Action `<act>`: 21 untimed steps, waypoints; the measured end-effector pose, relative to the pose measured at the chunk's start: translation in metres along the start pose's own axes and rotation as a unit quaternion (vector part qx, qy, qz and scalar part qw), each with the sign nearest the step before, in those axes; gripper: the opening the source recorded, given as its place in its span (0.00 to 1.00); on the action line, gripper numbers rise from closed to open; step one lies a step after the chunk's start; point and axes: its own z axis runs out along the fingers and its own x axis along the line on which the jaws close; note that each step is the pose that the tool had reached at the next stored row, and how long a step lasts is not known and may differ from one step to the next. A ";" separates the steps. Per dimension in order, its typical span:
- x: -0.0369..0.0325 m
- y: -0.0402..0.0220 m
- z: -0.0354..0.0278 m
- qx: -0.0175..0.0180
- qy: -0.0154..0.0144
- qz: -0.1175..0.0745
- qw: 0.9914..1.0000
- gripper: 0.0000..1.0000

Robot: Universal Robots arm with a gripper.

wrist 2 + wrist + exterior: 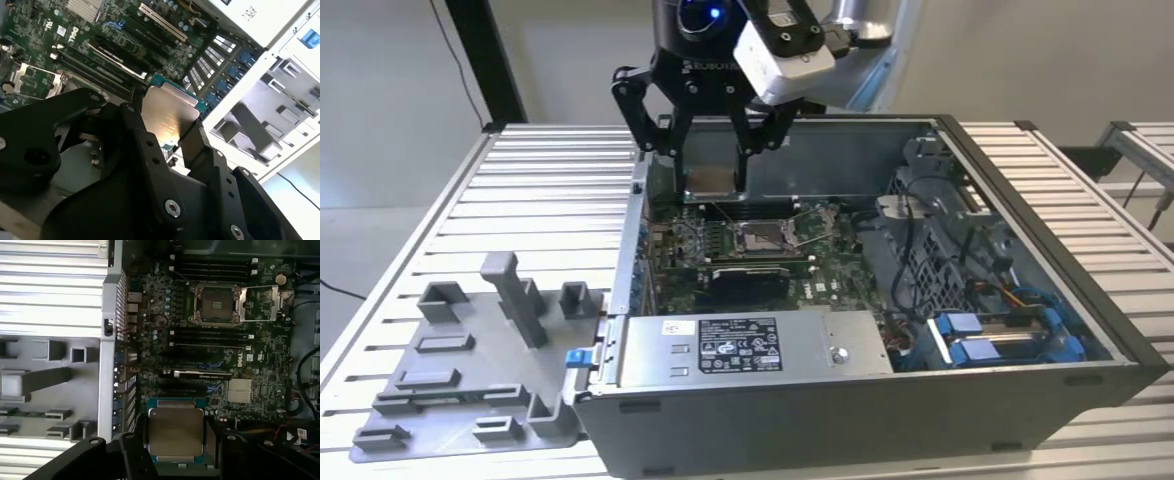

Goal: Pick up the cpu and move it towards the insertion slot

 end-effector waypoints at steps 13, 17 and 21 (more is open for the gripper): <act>-0.0434 -0.0012 -0.0003 0.000 0.000 0.000 1.000 0.00; -0.0543 -0.0015 -0.0004 0.000 0.000 0.000 1.000 0.00; -0.0634 -0.0019 -0.0004 0.000 0.000 0.000 1.000 0.00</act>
